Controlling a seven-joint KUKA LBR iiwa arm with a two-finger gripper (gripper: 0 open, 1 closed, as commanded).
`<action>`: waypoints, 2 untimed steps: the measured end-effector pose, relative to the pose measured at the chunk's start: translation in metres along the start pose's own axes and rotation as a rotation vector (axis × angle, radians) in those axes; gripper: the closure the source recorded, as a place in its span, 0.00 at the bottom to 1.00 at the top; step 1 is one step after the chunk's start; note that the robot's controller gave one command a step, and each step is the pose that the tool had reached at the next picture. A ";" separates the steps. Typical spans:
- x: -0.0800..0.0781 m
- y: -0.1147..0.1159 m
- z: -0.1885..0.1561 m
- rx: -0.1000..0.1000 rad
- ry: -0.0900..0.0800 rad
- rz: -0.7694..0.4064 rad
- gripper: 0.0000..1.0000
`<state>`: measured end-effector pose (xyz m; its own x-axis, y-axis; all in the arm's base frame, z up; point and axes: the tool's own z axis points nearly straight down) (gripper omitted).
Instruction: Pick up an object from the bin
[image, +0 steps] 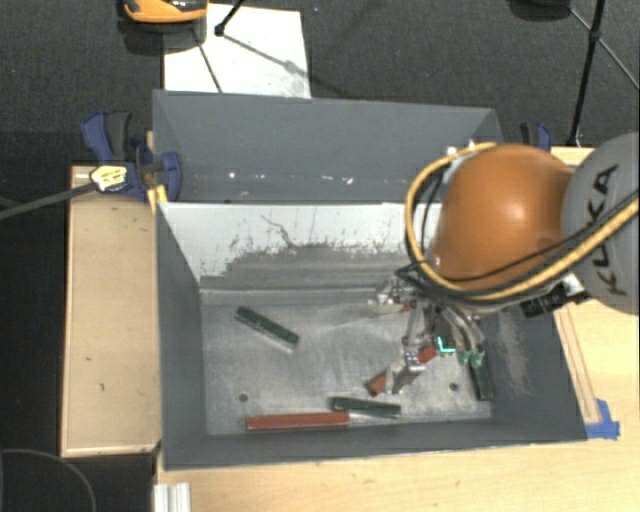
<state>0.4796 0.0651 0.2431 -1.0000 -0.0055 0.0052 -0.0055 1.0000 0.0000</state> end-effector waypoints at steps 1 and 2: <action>-0.001 0.000 -0.003 -0.001 -0.008 0.003 0.00; -0.002 -0.007 0.054 -0.002 -0.014 0.039 0.00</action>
Offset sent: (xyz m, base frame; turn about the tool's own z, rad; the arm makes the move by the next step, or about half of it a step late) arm -0.0023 -0.0167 -0.1416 0.1015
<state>0.4810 0.0585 0.1894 -0.9994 0.0338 -0.0084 0.0337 0.9994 0.0018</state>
